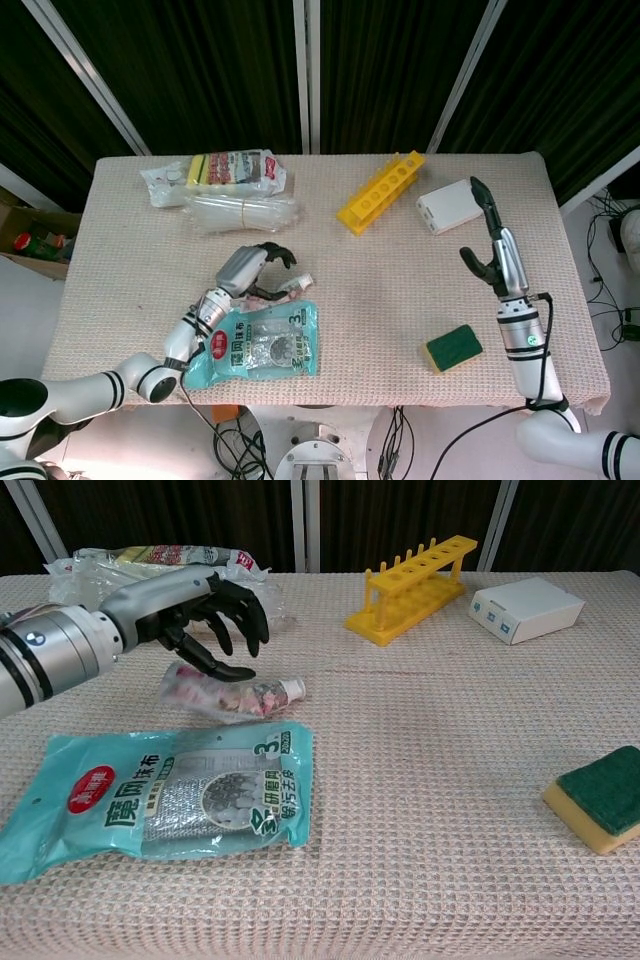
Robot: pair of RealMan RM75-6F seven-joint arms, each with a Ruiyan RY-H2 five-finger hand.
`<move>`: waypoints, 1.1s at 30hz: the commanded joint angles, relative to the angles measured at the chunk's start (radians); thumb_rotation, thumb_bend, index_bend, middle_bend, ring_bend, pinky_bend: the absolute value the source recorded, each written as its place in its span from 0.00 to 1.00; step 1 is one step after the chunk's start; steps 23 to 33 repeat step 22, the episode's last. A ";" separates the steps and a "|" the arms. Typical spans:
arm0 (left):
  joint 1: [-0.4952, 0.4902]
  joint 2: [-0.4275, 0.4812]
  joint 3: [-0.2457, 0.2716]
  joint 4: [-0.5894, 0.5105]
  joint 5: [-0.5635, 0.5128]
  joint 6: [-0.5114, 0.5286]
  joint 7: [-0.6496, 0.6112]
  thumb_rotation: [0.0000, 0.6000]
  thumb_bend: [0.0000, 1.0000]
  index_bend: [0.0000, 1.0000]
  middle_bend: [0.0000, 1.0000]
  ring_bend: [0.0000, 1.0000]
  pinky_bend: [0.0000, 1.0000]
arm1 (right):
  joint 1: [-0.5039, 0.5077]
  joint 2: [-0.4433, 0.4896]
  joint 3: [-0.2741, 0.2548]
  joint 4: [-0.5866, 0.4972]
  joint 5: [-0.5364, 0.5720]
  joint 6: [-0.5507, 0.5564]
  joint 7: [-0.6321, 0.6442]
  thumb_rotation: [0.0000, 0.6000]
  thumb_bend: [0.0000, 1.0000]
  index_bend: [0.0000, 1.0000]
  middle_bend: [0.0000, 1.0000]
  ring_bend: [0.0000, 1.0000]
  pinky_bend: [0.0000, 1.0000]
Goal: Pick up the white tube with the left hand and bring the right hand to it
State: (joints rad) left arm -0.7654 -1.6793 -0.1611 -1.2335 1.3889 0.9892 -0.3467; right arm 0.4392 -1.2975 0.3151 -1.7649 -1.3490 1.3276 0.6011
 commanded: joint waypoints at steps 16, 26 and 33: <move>0.455 0.301 0.147 -0.227 -0.043 0.511 0.397 0.32 0.00 0.08 0.05 0.03 0.13 | -0.288 -0.002 -0.257 0.195 0.041 0.187 -0.584 0.20 0.00 0.00 0.00 0.00 0.00; 0.563 0.328 0.209 -0.228 0.008 0.587 0.333 0.32 0.00 0.08 0.05 0.03 0.13 | -0.317 -0.014 -0.256 0.240 0.063 0.156 -0.533 0.20 0.00 0.00 0.00 0.00 0.00; 0.563 0.328 0.209 -0.228 0.008 0.587 0.333 0.32 0.00 0.08 0.05 0.03 0.13 | -0.317 -0.014 -0.256 0.240 0.063 0.156 -0.533 0.20 0.00 0.00 0.00 0.00 0.00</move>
